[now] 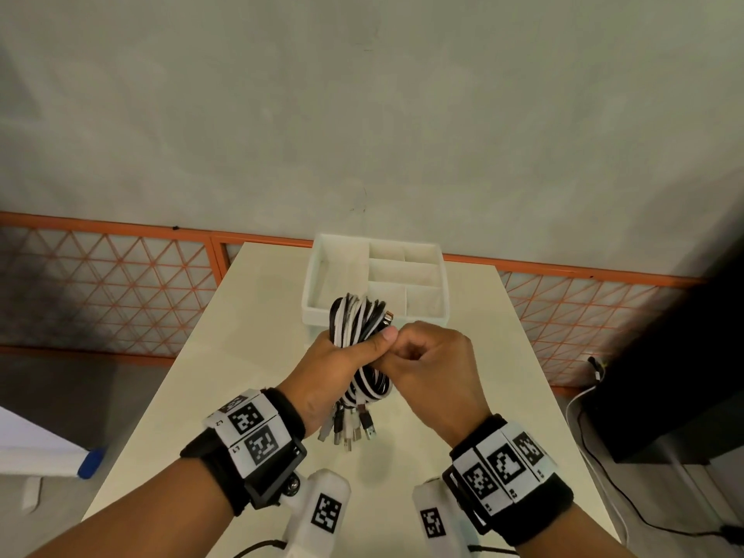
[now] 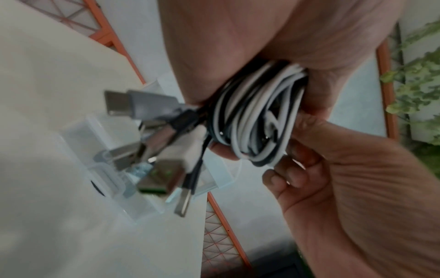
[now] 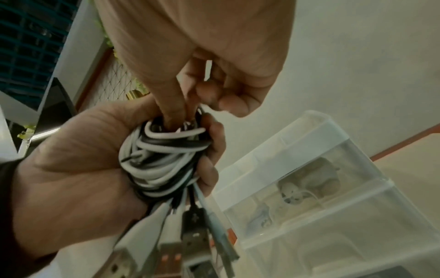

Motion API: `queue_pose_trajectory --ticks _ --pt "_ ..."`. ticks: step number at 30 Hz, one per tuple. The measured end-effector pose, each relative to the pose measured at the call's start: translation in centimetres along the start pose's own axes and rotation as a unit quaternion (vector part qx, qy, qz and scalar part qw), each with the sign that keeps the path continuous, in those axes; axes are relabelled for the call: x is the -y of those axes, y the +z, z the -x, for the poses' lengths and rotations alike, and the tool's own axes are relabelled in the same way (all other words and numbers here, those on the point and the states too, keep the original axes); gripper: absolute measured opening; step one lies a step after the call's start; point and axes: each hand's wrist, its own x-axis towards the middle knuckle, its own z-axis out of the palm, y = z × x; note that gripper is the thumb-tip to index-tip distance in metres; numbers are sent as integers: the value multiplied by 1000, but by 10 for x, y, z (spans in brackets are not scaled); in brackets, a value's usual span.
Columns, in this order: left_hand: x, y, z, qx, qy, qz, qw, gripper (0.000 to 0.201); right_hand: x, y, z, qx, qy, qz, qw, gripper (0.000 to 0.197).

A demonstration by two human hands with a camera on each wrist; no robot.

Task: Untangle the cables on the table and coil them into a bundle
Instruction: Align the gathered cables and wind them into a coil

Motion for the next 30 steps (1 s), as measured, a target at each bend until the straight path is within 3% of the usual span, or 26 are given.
queue_pose_trajectory --ticks 3,4,6,8,10,15,20,22,25,30 --pt "0 -2 -2 -33 -6 46 998 35 3 -7 -6 -1 48 -63 997 23" --pt "-1 -3 -2 -36 -9 59 998 36 2 -10 -7 29 77 -89 993 35" --pt "-2 -2 -1 -30 -17 76 997 32 2 -13 -7 118 122 -115 979 78" --pt "-1 1 -1 -33 -21 75 996 25 7 -8 -4 198 112 -106 968 98" --pt "1 5 -2 -52 -23 65 996 21 8 1 0 215 89 -105 967 94" --pt "5 8 -1 -72 -32 29 996 21 6 16 5 140 71 -80 984 82" --pt "7 6 0 -57 -16 -77 995 16 0 19 6 98 67 -31 993 81" --pt "8 2 0 -71 2 -106 992 18 -5 16 4 112 79 -12 991 83" --pt "11 -8 0 -118 23 -146 982 38 -13 14 3 144 96 34 984 84" --pt "22 -17 -4 -127 -21 -172 977 41 -30 19 5 181 80 132 971 88"
